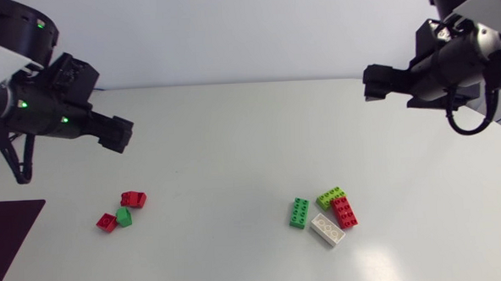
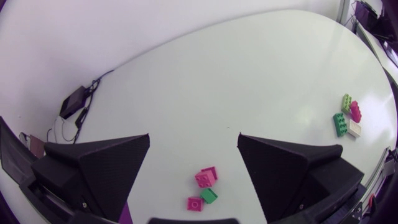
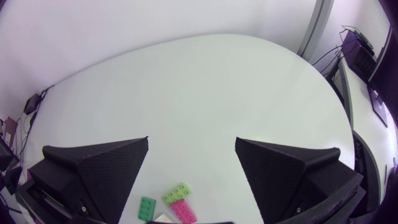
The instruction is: Sort duplo bricks by size, large to the right and small to the left
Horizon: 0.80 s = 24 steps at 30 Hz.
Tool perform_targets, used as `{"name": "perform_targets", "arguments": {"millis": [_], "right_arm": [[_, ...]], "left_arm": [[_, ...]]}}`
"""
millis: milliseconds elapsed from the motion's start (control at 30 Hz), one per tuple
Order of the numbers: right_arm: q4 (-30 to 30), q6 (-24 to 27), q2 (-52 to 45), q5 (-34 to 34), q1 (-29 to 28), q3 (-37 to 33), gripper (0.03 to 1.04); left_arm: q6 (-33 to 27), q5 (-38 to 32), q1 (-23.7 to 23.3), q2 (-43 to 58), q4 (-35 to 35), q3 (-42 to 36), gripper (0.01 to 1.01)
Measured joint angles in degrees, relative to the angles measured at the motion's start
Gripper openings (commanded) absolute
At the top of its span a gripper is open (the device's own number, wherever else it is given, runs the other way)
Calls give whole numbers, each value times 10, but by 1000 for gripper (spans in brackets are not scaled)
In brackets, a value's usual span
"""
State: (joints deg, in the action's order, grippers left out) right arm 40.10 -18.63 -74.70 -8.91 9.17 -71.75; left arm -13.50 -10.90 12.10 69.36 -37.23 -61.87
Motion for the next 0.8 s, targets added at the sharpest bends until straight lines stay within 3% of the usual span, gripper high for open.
{"name": "perform_targets", "arguments": {"millis": [167,433,800], "right_arm": [[-14,-2,76,-41,3,9,1005],[-26,-2,203,-93,29,89,1005],[-60,10,390,-106,37,218,1005]], "left_arm": [[19,-54,0,-71,0,2,982],[45,-100,-3,-214,4,50,980],[43,-129,-62,-423,7,137,980]]}}
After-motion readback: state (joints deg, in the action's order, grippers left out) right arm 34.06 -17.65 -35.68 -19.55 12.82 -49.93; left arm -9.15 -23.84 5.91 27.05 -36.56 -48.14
